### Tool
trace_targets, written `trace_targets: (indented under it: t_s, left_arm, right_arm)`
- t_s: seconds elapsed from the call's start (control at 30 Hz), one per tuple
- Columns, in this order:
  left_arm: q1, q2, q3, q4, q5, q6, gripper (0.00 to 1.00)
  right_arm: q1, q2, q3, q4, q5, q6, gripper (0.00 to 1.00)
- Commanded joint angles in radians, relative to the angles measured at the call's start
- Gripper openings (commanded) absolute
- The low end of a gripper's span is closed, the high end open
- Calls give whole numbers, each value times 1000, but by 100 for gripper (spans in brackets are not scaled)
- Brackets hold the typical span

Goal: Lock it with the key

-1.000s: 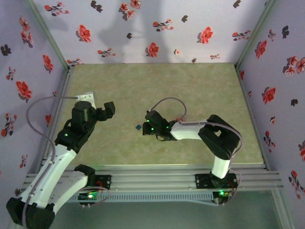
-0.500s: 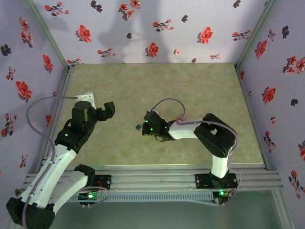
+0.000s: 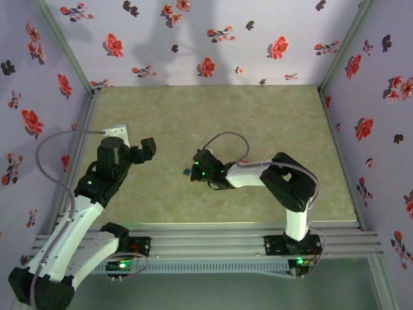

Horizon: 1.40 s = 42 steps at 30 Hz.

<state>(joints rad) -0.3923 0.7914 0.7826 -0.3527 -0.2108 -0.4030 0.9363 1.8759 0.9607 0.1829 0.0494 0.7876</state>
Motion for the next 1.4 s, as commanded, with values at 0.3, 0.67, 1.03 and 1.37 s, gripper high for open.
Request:
trace_targets:
  t_s: [0.3,0.67,1.03,1.37]
  left_arm:
    - [7,-12,-6,4,-33,32,100]
    - [7,-12,-5,3,-36,33,100]
    - [7,-8,-7,0,-45,32,100]
    - [7,7,-4,-11,-91,-7,100]
  right_arm:
    - [3,-20,9,-29,18,2,16]
    - [3,-91,0,-56,11,-26,32]
    - [5,-186,51,-172,38,-146,72]
    - [7,-429,25,-240,189,-352,99]
